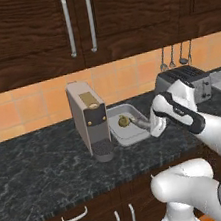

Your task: Place one onion and one fish in each tupperware on the nearby counter, to pack two identical lunches.

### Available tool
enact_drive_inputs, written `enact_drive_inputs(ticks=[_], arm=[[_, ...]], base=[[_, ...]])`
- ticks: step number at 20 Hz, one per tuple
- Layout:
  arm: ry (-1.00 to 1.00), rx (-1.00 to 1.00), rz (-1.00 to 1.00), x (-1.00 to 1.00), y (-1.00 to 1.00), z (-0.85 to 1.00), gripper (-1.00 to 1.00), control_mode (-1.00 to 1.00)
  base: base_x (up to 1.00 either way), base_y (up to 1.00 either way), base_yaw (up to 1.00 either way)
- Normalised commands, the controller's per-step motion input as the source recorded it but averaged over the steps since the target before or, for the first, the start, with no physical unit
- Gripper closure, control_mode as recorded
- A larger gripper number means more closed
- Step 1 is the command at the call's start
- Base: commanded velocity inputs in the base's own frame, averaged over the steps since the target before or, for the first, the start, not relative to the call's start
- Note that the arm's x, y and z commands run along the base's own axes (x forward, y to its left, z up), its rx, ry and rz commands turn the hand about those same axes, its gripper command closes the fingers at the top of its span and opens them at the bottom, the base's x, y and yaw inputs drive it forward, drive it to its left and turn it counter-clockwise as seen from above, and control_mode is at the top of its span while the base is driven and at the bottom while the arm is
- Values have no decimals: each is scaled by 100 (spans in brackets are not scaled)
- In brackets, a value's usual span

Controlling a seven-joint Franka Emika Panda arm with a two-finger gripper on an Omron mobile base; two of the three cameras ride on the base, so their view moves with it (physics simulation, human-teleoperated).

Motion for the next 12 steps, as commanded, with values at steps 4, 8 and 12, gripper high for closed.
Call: enact_drive_inputs(ticks=[4,8,12], arm=[[14,-8,15,86,20,-11,100,-100],[6,-16,3,50,9,-30,100,-100],[-8,-17,6,9,0,-88,100,-100]], base=[[0,0,0],[0,0,0],[0,0,0]])
